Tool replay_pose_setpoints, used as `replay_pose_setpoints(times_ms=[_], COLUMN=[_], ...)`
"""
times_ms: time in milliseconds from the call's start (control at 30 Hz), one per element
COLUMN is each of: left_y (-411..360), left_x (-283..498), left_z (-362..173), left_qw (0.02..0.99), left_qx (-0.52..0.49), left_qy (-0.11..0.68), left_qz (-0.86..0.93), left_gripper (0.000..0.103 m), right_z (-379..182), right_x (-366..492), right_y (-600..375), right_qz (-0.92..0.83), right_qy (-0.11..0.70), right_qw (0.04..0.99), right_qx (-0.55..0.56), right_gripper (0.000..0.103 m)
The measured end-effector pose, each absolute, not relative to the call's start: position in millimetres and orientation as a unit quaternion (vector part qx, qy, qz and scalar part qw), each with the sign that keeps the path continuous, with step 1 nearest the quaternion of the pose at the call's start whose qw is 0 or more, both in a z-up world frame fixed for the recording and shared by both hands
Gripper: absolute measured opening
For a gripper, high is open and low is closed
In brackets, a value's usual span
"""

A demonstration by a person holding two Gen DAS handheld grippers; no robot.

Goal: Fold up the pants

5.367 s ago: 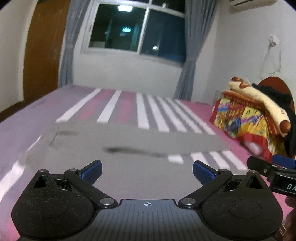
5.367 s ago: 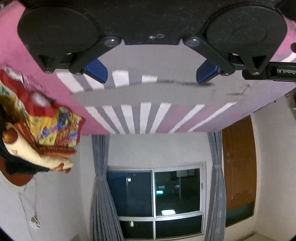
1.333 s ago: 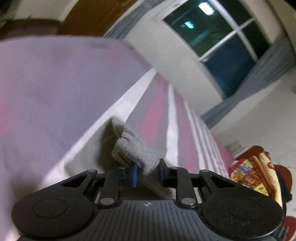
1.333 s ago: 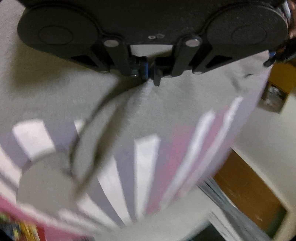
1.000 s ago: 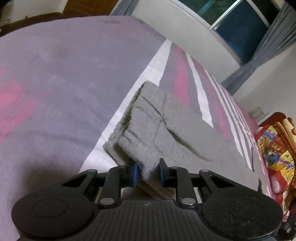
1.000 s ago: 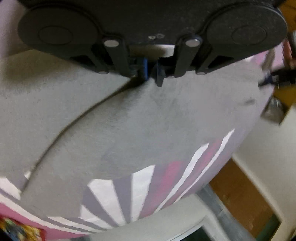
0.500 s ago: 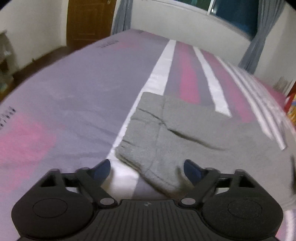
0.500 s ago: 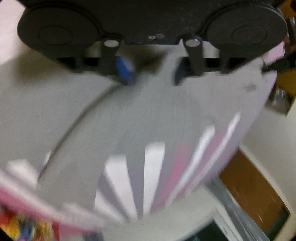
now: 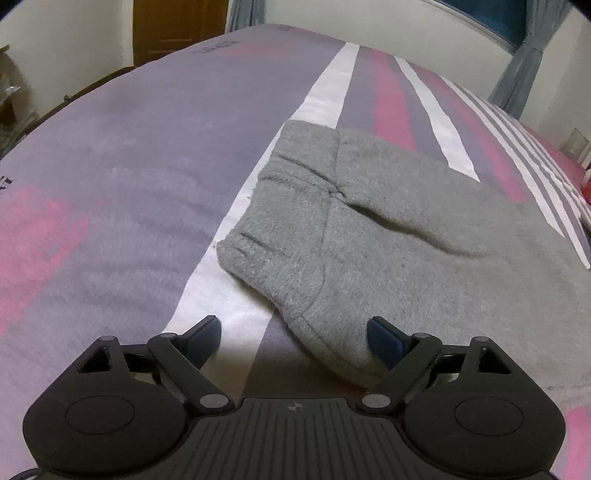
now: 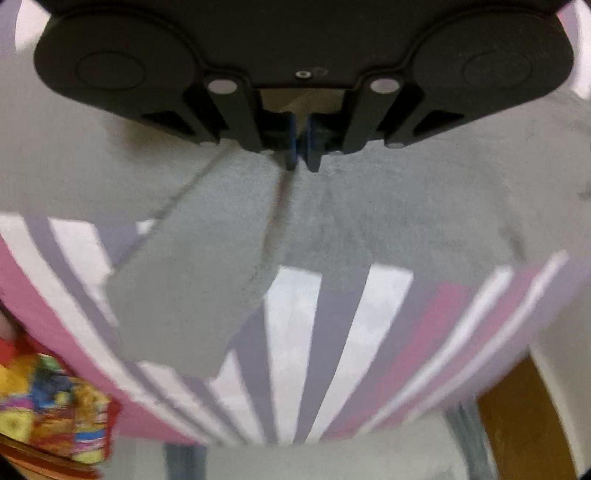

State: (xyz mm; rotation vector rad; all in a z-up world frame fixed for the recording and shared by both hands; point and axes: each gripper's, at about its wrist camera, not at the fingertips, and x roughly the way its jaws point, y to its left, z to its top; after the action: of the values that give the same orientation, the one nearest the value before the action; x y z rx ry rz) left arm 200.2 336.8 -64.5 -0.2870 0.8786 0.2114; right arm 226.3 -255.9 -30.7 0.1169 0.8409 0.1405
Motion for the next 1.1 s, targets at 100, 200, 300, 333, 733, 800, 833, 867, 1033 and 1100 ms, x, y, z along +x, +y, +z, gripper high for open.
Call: replay_pose_setpoints(times_ms=[100,200,300,333,733,800,833,867,1033,1100], left_y=[339,336,337,335,322,320,320,320,318,316], left_x=[192,192,199,198,212,212,212,211,212,212], left_z=[-62,-67,-73,-74,-120,-122,-122,-122,-122,-122], left_qw=[0.891,0.891,0.892,0.892,0.895,0.895,0.895,0.896,0.895,0.894], left_qx=[-0.137,-0.143,-0.143,-0.143,-0.14,-0.14,-0.141,-0.141,-0.141,-0.142], left_qy=[0.421,0.421,0.418,0.419,0.414,0.414,0.413,0.412,0.414,0.415], left_qz=[0.096,0.095,0.094,0.094,0.09,0.09,0.09,0.09,0.087,0.091], left_gripper=[0.086,0.086,0.087,0.087,0.088,0.088,0.088,0.088,0.089,0.09], right_z=[-51,-67,-43,-38,-27,-42,-54,-68,-29,-25], right_x=[196,195,197,203,185,170,171,176,184,207], right_y=[-284,-301,-304,-305,-320,-330,-332,-333,-316,-299], right_qz=[0.056,0.059,0.043,0.052,0.042,0.034,0.028,0.025,0.046,0.063], right_qy=[0.426,0.443,0.397,0.39,0.395,0.422,0.441,0.462,0.373,0.371], right_qw=[0.898,0.887,0.912,0.915,0.916,0.903,0.895,0.885,0.927,0.924], right_qx=[0.097,0.115,0.089,0.09,0.058,0.071,0.063,0.046,-0.014,-0.065], right_gripper=[0.005,0.016,0.056,0.054,0.004,0.005,0.008,0.009,0.044,0.045])
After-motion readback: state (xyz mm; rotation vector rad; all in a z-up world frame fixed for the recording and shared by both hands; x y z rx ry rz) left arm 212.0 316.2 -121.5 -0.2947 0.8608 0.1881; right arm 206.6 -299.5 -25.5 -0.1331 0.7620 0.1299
